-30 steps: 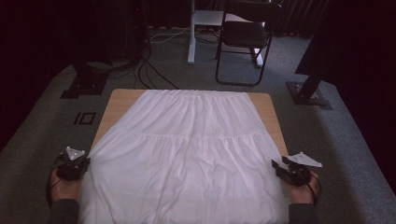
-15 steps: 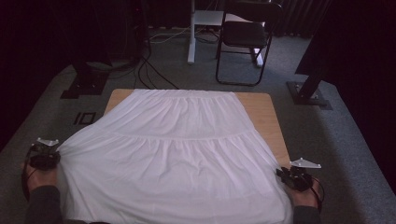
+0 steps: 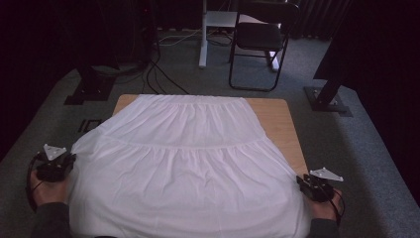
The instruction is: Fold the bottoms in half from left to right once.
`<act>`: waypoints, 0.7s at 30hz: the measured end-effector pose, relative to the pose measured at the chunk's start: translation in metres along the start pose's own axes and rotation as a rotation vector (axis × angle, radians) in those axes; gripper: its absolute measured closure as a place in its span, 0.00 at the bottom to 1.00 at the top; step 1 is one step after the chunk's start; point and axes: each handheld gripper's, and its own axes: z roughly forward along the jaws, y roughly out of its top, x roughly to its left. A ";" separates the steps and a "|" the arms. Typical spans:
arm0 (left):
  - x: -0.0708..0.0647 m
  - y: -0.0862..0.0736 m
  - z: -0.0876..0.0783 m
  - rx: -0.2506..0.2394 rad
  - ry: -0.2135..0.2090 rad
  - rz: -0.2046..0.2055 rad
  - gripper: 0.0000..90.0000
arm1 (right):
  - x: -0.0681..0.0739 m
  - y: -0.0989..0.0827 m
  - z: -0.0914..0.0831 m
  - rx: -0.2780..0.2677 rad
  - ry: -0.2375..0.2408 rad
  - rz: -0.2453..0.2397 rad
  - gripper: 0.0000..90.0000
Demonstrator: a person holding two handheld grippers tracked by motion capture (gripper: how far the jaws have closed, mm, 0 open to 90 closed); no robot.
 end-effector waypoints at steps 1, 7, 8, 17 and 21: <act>-0.007 0.004 -0.005 -0.025 -0.032 0.005 0.98 | 0.000 -0.001 0.001 0.005 0.001 0.003 0.70; -0.038 0.024 -0.023 -0.110 -0.200 0.020 0.98 | 0.003 -0.005 0.006 0.026 0.023 -0.012 0.67; -0.045 0.028 -0.025 -0.123 -0.231 0.022 0.98 | 0.003 -0.005 0.006 0.025 0.027 -0.013 0.67; -0.147 0.082 -0.049 -0.248 -0.492 0.232 0.98 | 0.002 -0.007 0.007 0.014 0.056 0.022 0.66; -0.218 0.107 -0.048 -0.303 -0.734 0.283 0.98 | 0.002 -0.007 0.007 0.011 0.056 0.022 0.66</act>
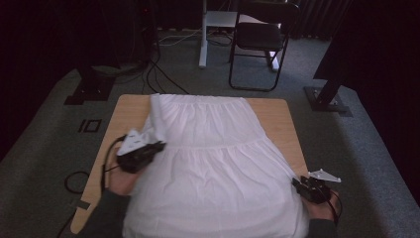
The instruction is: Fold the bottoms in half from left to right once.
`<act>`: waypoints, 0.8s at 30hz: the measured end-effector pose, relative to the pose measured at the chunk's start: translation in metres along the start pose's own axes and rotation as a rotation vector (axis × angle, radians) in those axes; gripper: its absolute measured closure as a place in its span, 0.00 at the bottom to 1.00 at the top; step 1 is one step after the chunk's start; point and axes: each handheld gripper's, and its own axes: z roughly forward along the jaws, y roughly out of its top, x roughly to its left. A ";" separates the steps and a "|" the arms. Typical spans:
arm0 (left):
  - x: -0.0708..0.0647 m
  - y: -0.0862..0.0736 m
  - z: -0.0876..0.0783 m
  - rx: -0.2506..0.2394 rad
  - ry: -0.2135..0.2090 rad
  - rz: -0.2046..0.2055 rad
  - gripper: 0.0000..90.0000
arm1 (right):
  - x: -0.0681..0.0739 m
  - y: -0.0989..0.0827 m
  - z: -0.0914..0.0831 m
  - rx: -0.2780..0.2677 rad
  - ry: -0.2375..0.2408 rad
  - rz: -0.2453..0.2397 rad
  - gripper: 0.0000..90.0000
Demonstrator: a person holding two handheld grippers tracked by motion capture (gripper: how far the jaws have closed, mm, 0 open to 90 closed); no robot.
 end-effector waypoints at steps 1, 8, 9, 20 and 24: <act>-0.009 0.004 0.015 -0.022 -0.067 -0.008 0.98 | 0.000 0.000 0.000 -0.001 0.000 -0.001 0.66; -0.044 -0.018 0.110 0.063 -0.264 -0.087 0.98 | 0.000 -0.001 0.000 -0.008 0.002 -0.002 0.66; -0.047 -0.024 0.118 0.095 -0.263 -0.066 0.98 | 0.000 -0.001 0.000 -0.008 0.002 -0.002 0.66; -0.054 -0.036 0.099 0.246 0.003 0.154 0.50 | 0.027 0.019 -0.016 -0.031 -0.062 -0.066 0.49; -0.054 -0.043 0.081 0.294 0.090 0.207 0.49 | 0.065 0.042 -0.030 -0.089 0.041 -0.161 0.52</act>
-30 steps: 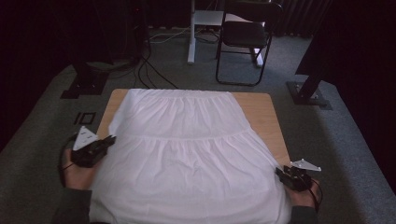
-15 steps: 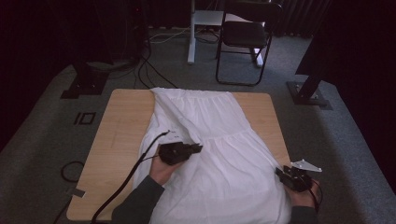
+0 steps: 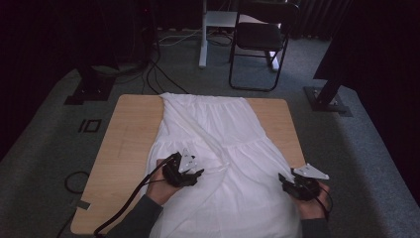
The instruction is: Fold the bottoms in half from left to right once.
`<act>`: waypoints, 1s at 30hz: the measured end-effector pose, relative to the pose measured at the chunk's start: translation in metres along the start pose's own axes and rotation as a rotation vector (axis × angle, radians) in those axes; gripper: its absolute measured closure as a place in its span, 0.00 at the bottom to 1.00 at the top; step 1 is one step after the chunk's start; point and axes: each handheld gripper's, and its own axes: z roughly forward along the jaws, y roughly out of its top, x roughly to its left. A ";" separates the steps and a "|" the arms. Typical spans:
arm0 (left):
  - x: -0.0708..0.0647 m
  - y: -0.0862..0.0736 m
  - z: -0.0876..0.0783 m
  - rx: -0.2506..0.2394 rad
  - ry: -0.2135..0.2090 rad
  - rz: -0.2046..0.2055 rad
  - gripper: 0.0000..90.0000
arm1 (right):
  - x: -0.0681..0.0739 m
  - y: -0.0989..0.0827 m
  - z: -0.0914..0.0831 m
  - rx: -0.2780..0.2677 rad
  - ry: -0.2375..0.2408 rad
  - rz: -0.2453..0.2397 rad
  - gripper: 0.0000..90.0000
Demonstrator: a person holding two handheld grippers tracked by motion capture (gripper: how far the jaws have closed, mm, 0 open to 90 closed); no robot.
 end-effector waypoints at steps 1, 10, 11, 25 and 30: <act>-0.001 -0.004 -0.002 0.015 0.021 0.005 0.49 | 0.009 0.007 0.000 -0.011 0.037 -0.015 0.53; 0.023 -0.048 -0.014 0.030 0.089 -0.131 0.51 | 0.075 0.059 0.046 -0.014 0.258 -0.105 0.64; 0.028 -0.055 -0.015 0.039 0.105 -0.152 0.51 | 0.079 0.064 0.053 -0.013 0.262 -0.107 0.65; 0.067 -0.136 -0.023 0.134 0.180 -0.404 0.42 | 0.117 0.080 0.127 0.121 0.316 -0.072 0.45; 0.068 -0.141 -0.022 0.134 0.177 -0.413 0.41 | 0.116 0.077 0.136 0.200 0.355 -0.092 0.86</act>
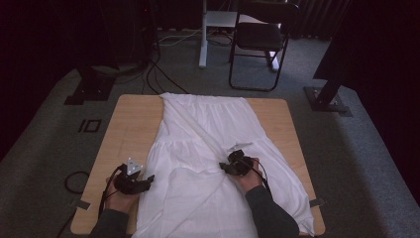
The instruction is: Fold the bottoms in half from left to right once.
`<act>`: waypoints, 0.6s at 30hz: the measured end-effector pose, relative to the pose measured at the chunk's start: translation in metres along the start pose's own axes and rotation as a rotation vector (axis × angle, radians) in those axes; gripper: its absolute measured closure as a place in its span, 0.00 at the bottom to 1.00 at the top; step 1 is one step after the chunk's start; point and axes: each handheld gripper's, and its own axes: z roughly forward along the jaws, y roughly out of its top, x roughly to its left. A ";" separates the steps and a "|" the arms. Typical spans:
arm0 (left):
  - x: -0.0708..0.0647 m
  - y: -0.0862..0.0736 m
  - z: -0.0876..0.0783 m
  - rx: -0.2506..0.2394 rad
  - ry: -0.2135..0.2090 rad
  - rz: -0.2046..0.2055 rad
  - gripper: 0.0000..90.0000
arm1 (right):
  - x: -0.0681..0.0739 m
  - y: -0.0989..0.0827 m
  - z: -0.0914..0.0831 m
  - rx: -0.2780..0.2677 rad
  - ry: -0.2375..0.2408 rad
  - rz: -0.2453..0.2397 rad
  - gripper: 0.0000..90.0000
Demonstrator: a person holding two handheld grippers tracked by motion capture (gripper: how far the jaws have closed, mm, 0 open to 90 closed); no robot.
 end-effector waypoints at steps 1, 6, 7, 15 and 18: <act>0.000 0.000 0.000 -0.001 0.001 0.002 0.41 | 0.000 0.000 -0.002 -0.003 -0.002 -0.008 0.92; 0.000 0.001 -0.001 -0.018 -0.004 -0.006 0.41 | 0.004 0.009 -0.030 -0.106 -0.023 -0.057 0.96; 0.000 0.002 -0.001 -0.025 -0.007 -0.008 0.41 | 0.005 0.011 -0.037 -0.125 -0.027 -0.067 0.97; -0.006 0.005 -0.002 -0.039 -0.018 0.016 0.41 | -0.028 0.024 -0.140 -0.449 -0.184 -0.004 0.97; -0.007 0.006 0.000 -0.028 -0.025 0.021 0.41 | -0.069 0.012 -0.149 -0.366 -0.321 0.067 0.97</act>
